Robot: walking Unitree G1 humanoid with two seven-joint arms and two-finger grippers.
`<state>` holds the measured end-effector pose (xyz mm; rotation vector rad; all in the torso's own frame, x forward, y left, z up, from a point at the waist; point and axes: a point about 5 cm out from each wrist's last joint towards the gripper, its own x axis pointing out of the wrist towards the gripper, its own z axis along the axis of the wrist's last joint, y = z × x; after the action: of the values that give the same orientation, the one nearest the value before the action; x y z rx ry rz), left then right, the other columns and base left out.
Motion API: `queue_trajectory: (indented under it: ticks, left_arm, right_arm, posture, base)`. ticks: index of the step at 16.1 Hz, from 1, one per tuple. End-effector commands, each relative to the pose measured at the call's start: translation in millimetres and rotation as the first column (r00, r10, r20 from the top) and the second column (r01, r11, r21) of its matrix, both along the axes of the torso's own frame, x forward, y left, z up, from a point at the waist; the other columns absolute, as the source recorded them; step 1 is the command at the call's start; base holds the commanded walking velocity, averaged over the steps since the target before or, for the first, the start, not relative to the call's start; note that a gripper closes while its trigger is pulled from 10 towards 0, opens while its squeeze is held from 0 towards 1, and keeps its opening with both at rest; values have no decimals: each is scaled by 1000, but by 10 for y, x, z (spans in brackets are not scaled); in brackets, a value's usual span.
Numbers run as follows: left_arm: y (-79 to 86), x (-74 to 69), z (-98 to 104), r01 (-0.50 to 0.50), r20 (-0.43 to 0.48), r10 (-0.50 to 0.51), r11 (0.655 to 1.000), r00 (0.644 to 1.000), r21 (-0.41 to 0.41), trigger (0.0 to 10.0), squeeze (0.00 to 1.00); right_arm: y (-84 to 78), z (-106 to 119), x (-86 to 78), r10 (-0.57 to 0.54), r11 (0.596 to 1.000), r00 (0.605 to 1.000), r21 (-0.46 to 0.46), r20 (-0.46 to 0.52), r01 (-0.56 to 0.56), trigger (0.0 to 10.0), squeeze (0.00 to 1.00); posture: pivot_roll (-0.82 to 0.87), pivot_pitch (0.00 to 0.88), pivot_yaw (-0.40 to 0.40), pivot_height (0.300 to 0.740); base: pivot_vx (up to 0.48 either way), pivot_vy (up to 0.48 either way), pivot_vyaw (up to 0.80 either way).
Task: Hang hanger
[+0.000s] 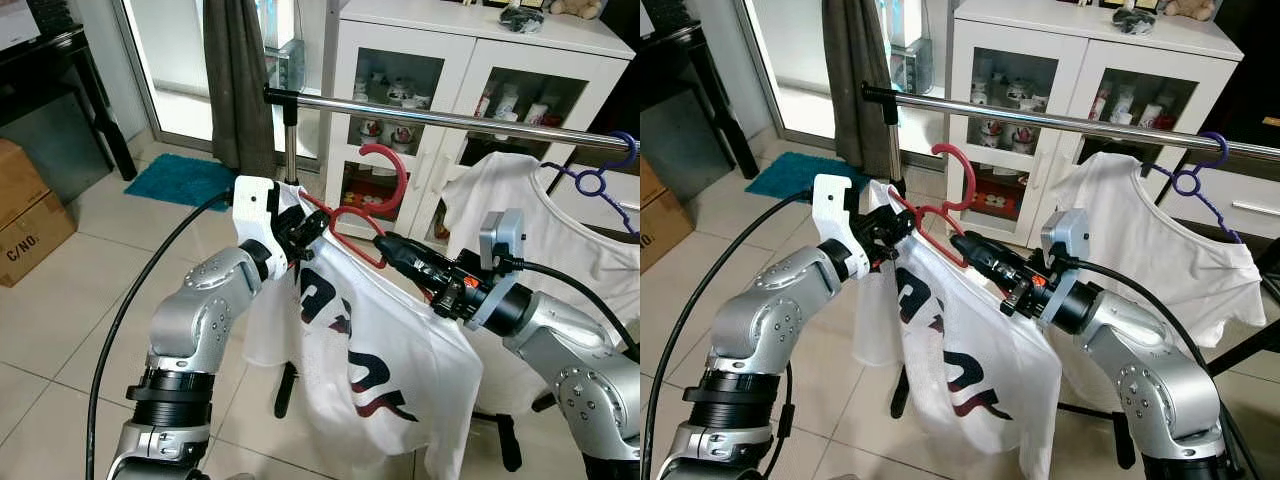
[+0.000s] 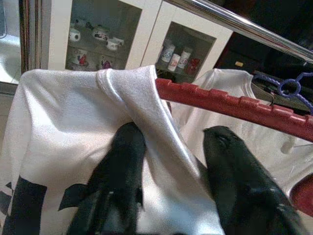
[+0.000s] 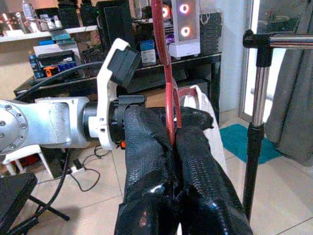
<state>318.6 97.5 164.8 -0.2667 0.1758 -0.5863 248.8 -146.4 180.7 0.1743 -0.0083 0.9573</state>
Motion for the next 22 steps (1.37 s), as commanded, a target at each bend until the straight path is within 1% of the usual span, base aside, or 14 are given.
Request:
queue_trajectory:
  ticks: [1, 10, 14, 17, 19, 21, 22]
  left_arm:
    - [-62, -18, 20, 30, 13, -30, 1000, 999, 9, 0, 0]
    - [-84, -23, 26, 44, 28, -44, 999, 999, 13, 0, 0]
    - [-90, -21, 35, 45, 34, -45, 999, 998, 6, 0, 0]
    - [-88, -37, 15, 39, 27, -39, 999, 999, 5, 0, 0]
    - [-50, -18, -5, 5, 21, -6, 1000, 1000, 10, 0, 0]
    - [-37, -12, -6, -2, 21, 1, 1000, 1000, 12, 0, 0]
    - [-43, -19, -1, 3, 20, -3, 1000, 1000, 12, 0, 0]
  right_arm:
    - [-6, 86, -1, 6, 1000, 999, 11, 41, -7, 10000, 0]
    - [-41, 61, 44, -32, 999, 999, -13, 25, 32, 10000, 0]
    - [-74, 41, 73, -68, 997, 998, -28, 11, 69, 10000, 0]
    - [-99, 10, 83, -105, 993, 994, -61, -13, 104, 10000, 0]
    - [-113, -5, 99, -151, 985, 988, -83, -29, 149, 10000, 0]
    - [-120, -10, 114, -181, 980, 983, -92, -36, 177, 10000, 0]
    - [-124, -14, 134, -221, 971, 974, -106, -47, 215, 10000, 0]
  posture:
    - [-77, 0, -15, 740]
    - [-77, 0, -18, 740]
    - [-77, 0, -17, 740]
    - [-82, 0, -18, 740]
    - [-80, 0, -19, 740]
    - [-80, 0, -19, 740]
    - [-80, 0, -20, 740]
  base:
    - [0, 0, 0]
    - [0, 0, 0]
    - [0, 0, 0]
    - [0, 0, 0]
    - [0, 0, 0]
    - [0, 0, 0]
    - [0, 0, 0]
